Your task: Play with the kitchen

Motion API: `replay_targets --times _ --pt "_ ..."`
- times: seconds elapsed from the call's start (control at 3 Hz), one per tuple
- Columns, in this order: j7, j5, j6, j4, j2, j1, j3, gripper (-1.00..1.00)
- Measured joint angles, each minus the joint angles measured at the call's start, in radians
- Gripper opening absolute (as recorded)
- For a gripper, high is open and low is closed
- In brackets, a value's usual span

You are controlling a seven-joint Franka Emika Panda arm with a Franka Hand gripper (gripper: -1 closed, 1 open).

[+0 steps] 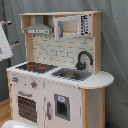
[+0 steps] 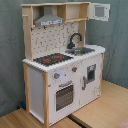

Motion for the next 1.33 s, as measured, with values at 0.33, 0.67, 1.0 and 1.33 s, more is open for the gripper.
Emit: replay_targets --times 0.33,0.67,1.0,1.33 --pt "0.024 -0.06 0.001 -0.051 0.0 0.074 -0.063 1.0" --pt "0.051 -0.116 0.001 -0.103 0.0 0.142 -0.125 1.0" --pt "0.063 -0.177 0.001 -0.142 0.0 0.202 -0.195 1.0" --pt "0.062 -0.241 0.001 -0.157 0.0 0.249 -0.275 1.0"
